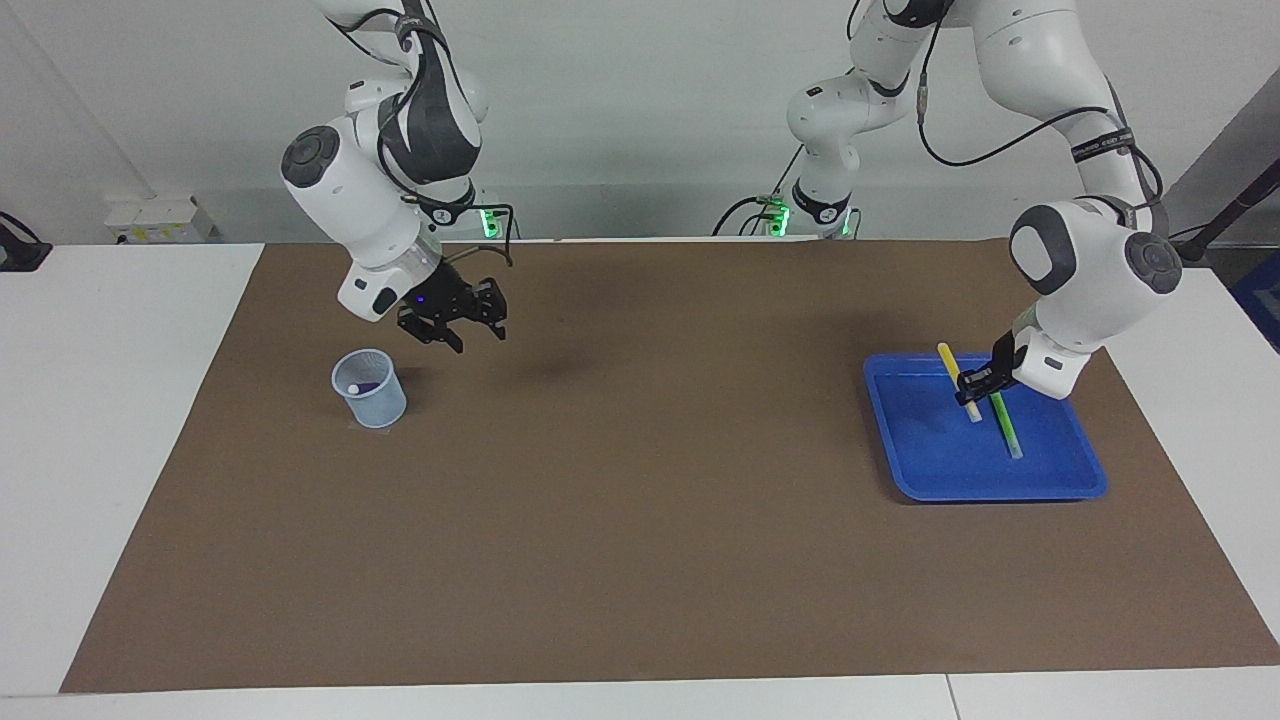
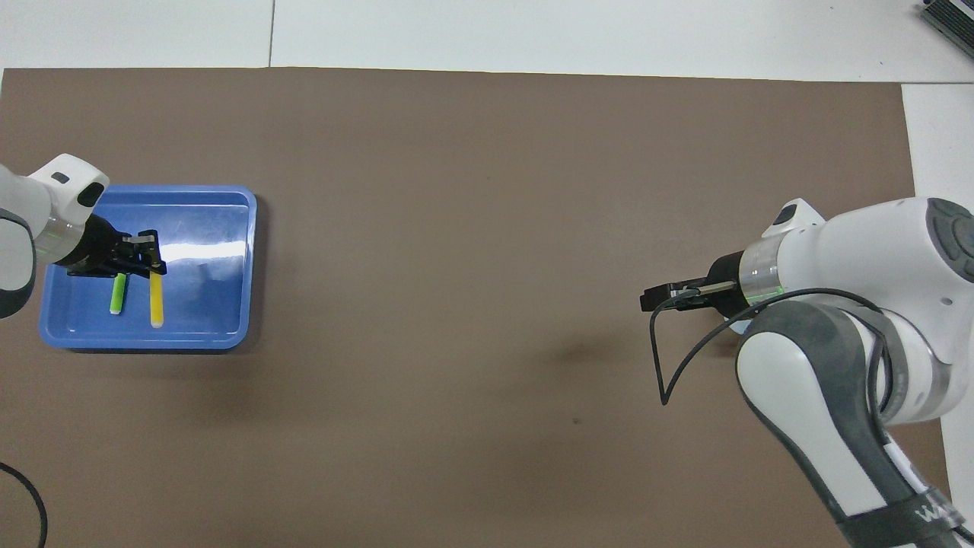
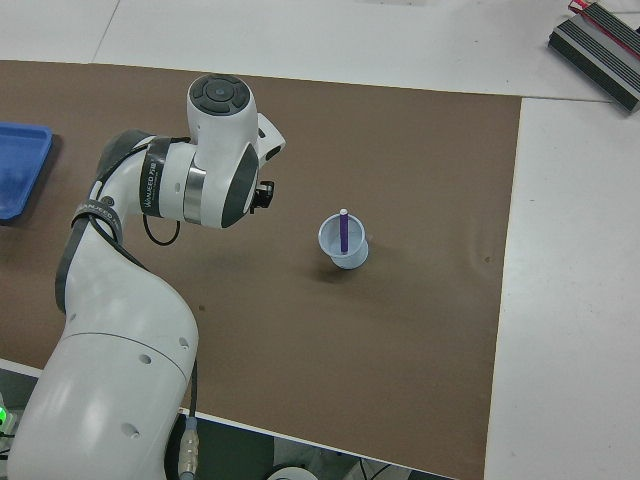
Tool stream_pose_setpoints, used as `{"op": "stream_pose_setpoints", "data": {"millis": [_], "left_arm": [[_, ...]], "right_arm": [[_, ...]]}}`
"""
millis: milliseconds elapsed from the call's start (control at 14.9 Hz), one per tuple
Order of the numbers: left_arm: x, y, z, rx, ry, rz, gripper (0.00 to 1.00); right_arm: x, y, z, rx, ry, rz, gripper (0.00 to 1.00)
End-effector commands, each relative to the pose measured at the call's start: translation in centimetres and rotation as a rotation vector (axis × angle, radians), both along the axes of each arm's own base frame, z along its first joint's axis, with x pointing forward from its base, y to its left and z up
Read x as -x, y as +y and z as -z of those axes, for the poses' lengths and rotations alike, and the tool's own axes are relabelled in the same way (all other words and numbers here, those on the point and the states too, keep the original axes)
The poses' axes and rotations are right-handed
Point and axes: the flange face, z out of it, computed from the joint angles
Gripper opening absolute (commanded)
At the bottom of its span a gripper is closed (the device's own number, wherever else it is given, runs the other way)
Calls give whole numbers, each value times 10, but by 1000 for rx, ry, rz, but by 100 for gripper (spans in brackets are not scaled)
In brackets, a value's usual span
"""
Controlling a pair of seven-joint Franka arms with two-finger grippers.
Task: Transfer and insert pens with both arms
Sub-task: 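Grasp the yellow pen with the left gripper while the right gripper withdraws, then lift the yellow pen with the left gripper toward the right gripper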
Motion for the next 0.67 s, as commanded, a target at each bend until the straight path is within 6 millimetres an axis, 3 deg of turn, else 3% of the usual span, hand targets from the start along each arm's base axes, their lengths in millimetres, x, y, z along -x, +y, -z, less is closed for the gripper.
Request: {"op": "stream_pose_setpoints", "data": {"millis": [0, 336, 470, 604], "left_arm": [[12, -15, -28, 80, 43, -207, 0], [15, -63, -63, 190, 102, -559, 0], [15, -76, -75, 248, 130, -668, 0], [17, -85, -83, 312, 169, -774, 0]], "right_arm": [[1, 4, -6, -48, -15, 42, 76], [-2, 33, -14, -236, 0, 180, 79], [1, 64, -21, -287, 1, 224, 79], [1, 112, -37, -308, 8, 282, 82]]}}
